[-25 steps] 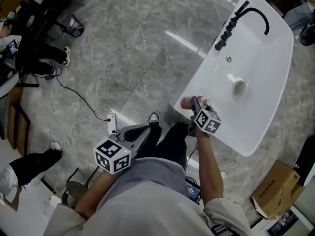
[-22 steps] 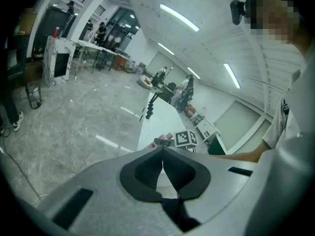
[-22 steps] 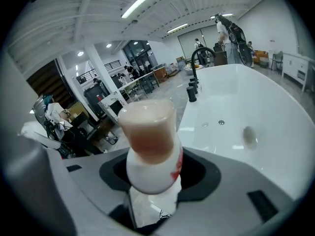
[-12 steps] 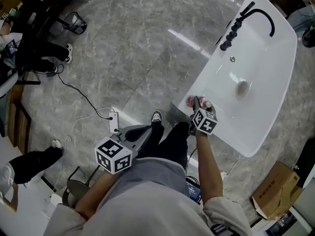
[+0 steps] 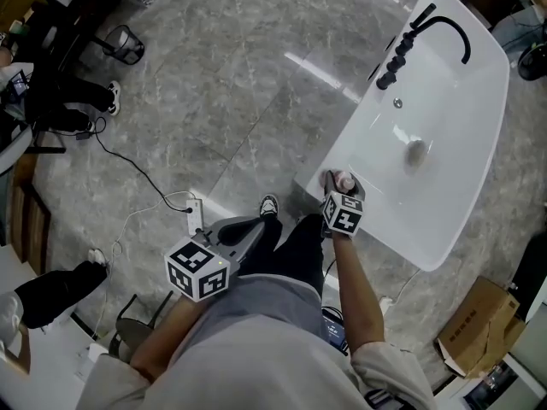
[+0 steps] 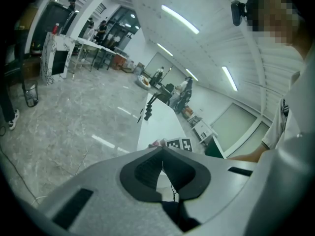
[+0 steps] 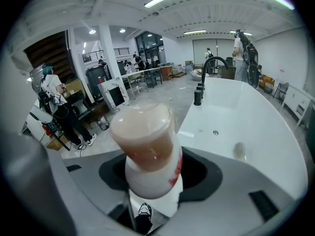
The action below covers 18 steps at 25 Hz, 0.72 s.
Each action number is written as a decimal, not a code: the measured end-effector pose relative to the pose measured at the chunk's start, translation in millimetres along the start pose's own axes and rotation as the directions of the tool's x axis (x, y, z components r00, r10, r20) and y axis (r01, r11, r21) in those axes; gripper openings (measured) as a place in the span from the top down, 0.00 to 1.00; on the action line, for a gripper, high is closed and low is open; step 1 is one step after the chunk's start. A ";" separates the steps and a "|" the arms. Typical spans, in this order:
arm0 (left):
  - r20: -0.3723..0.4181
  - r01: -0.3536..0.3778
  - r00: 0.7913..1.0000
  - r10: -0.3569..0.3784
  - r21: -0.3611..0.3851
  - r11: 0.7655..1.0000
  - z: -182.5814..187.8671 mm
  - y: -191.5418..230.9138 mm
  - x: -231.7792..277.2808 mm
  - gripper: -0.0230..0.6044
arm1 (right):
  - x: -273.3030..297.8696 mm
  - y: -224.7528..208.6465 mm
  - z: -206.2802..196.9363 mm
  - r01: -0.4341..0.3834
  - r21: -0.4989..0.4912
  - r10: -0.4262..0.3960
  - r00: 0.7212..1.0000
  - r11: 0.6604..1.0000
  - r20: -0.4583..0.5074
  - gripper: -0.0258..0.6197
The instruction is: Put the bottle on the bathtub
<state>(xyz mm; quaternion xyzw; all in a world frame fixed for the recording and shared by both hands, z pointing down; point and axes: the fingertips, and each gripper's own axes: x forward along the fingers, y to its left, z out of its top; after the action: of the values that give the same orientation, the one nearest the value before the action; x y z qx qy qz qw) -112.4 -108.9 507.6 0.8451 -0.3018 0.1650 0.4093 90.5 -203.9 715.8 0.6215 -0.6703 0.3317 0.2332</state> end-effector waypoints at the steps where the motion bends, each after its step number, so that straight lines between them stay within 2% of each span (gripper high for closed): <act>1: 0.002 0.001 1.000 -0.001 0.001 1.000 1.2 0.2 0.3 0.95 | 0.6 0.4 0.3 0.000 -0.002 0.000 1.000 1.000 -0.001 0.63; 6: 0.005 0.002 1.000 -0.002 -0.003 1.000 2.0 1.5 -0.3 0.95 | 2.7 3.2 0.1 0.000 -0.005 0.000 1.000 1.000 -0.007 0.63; 11: 0.022 0.023 1.000 -0.022 -0.041 0.999 6.2 -1.3 2.5 0.95 | 5.1 8.3 -1.1 -0.019 -0.010 0.019 0.999 1.000 -0.028 0.63; 18: 0.028 0.028 0.999 -0.027 -0.044 0.999 6.1 -3.2 3.0 0.95 | 3.1 11.9 -1.4 -0.036 -0.006 0.036 0.998 0.999 -0.044 0.61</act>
<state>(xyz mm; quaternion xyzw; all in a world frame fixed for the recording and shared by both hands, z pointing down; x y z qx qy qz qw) -107.8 -113.3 503.6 0.8421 -0.2993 0.1413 0.4259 78.2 -204.8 717.1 0.6012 -0.6771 0.3473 0.2441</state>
